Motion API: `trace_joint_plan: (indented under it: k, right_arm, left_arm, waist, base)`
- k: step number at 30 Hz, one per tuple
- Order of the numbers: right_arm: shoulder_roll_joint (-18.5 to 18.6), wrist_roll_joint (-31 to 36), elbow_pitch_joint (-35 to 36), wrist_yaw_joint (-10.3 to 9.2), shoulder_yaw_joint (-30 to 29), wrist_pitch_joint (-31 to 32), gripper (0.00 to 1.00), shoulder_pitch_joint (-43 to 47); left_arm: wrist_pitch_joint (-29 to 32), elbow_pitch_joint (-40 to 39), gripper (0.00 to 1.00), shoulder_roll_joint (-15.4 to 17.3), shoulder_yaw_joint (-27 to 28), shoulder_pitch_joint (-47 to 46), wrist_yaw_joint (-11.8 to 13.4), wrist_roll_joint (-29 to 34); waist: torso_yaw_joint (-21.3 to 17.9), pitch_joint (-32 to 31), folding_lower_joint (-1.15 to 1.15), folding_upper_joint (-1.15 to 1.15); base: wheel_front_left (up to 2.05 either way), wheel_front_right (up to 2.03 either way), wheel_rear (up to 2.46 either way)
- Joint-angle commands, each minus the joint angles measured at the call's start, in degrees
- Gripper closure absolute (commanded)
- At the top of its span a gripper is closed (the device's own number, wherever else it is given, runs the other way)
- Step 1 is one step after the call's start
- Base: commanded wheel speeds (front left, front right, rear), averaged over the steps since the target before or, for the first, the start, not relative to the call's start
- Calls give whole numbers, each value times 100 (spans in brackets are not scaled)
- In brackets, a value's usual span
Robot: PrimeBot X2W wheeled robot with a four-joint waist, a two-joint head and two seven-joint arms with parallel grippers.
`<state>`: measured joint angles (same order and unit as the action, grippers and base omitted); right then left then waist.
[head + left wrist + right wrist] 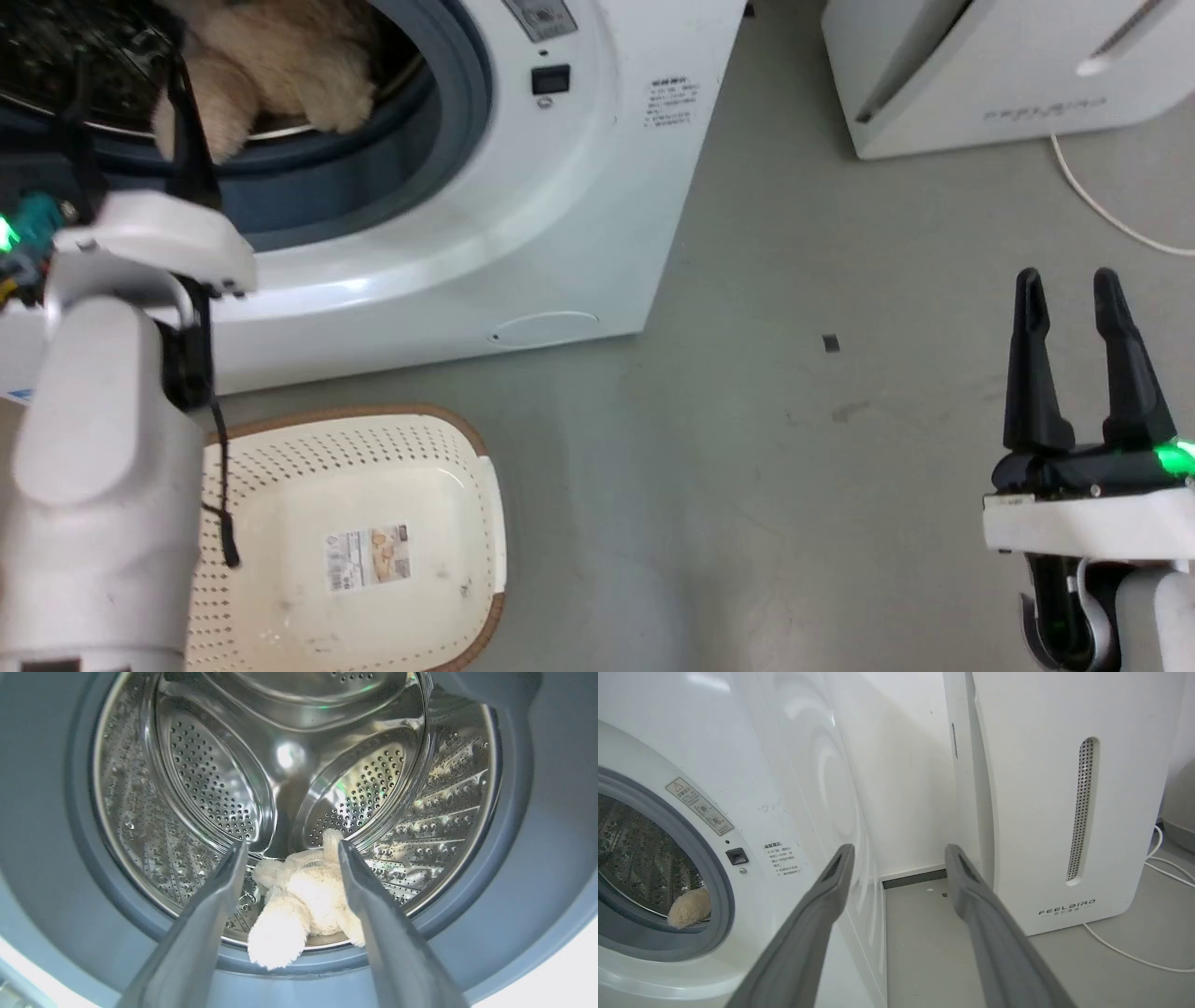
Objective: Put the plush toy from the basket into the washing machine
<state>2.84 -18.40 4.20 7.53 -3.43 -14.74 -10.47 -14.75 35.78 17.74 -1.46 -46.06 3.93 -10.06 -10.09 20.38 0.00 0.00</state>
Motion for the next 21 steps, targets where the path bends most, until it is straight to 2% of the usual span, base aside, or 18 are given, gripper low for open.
trace_joint_plan:
  k: [1,4,12,21]
  right_arm:
    - [4,75,-8,-4,-10,-26,0,116]
    - [4,136,-20,-4,-25,-26,0,246]
    - [4,455,20,-4,76,-26,0,591]
    - [4,596,-2,-4,-8,-26,0,913]
  left_arm:
    - [-25,-162,0,-78,34,238,39,65]
    - [-25,-530,0,-258,96,705,92,169]
    - [-25,-1527,0,-669,333,1902,-13,336]
    - [-25,-2073,0,-1025,397,3062,-109,583]
  waist:
    - [163,-221,0,0]
    - [260,-425,0,0]
    - [457,-952,0,0]
    - [636,-1385,0,0]
  base:
    - [0,0,0]
    - [0,0,0]
    - [0,0,0]
    - [0,0,0]
